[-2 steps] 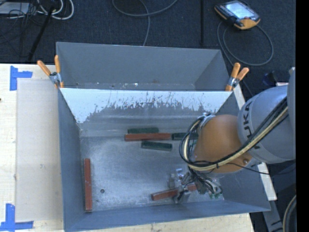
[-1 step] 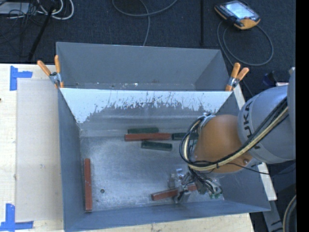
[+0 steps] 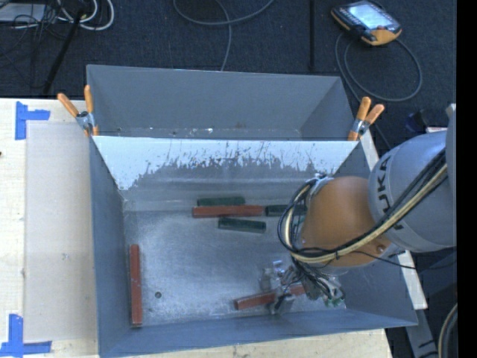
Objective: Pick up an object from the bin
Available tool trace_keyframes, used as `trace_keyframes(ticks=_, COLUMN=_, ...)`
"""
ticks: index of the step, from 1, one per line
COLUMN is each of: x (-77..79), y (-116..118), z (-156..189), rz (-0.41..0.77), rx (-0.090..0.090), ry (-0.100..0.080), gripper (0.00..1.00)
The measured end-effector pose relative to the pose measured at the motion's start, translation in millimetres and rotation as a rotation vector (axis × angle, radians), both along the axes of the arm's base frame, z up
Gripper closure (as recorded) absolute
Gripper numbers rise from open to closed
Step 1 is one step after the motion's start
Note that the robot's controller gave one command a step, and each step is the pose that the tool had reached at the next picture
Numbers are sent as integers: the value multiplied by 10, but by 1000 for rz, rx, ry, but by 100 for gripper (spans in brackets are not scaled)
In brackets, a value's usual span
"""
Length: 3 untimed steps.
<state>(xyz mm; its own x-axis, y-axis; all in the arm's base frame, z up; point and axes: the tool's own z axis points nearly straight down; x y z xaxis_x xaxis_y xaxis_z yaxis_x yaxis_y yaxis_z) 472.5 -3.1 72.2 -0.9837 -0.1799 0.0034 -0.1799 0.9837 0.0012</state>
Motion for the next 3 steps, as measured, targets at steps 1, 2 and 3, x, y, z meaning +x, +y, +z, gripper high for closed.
trace_keyframes(ticks=1, x=-2, y=3, z=121, rz=2, rx=0, ry=0, gripper=100)
trace_keyframes(ticks=2, x=7, y=5, z=192, rz=2, rx=0, ry=-3, gripper=100)
trace_keyframes(ticks=3, x=-2, y=7, z=274, rz=3, rx=0, ry=-1, gripper=100)
